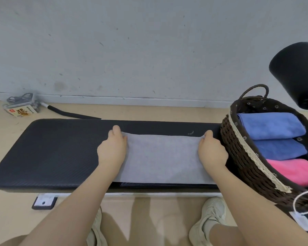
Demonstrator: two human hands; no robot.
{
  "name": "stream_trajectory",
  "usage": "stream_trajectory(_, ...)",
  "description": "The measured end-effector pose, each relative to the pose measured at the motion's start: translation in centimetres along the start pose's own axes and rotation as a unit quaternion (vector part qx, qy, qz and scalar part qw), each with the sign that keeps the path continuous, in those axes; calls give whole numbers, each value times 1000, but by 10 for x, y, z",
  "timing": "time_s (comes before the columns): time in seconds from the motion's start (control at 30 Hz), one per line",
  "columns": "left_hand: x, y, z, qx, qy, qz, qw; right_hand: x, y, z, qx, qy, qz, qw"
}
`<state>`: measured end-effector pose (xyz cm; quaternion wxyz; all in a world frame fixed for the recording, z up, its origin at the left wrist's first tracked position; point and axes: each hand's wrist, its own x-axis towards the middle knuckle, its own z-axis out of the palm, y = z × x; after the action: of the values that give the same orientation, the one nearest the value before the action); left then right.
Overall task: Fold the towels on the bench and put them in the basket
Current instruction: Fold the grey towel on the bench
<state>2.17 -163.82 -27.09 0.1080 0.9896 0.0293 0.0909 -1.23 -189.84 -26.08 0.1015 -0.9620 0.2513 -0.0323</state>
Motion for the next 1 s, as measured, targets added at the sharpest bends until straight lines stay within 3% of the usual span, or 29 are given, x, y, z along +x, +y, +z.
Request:
stream_trajectory(0.07, -4, -3, 5, 69, 87, 83, 990, -7, -7, -2, -39, 56, -46, 997)
stream_trajectory(0.13, -7, 3, 8, 62, 88, 205, 973, -19, -26, 0, 31, 118, -166, 979)
stream_trajectory(0.2, -15, 12, 8, 1, -28, 296, 955, -43, -55, 2, 129, 31, -297, 946)
stream_trajectory(0.27, -22, 12, 10, -45, -160, 306, 937, -65, -78, 13, 109, -107, -360, 920)
stream_trajectory(0.3, -25, 8, 12, -39, -192, 284, 939, -72, -82, 21, 64, -143, -365, 918)
stream_trajectory(0.4, -29, -4, 13, 10, -179, 241, 954, -68, -70, 32, -42, -153, -337, 928)
stream_trajectory(0.63, -41, -4, 0, 31, -190, 209, 959, -43, 11, 13, -84, -142, -197, 966)
stream_trajectory(0.87, -41, 5, -6, 43, -212, 168, 962, -41, 37, 5, -37, -135, -45, 989)
stream_trajectory(1.0, -45, 25, -18, 63, -255, 138, 955, -49, 22, -9, 75, -58, 8, 995)
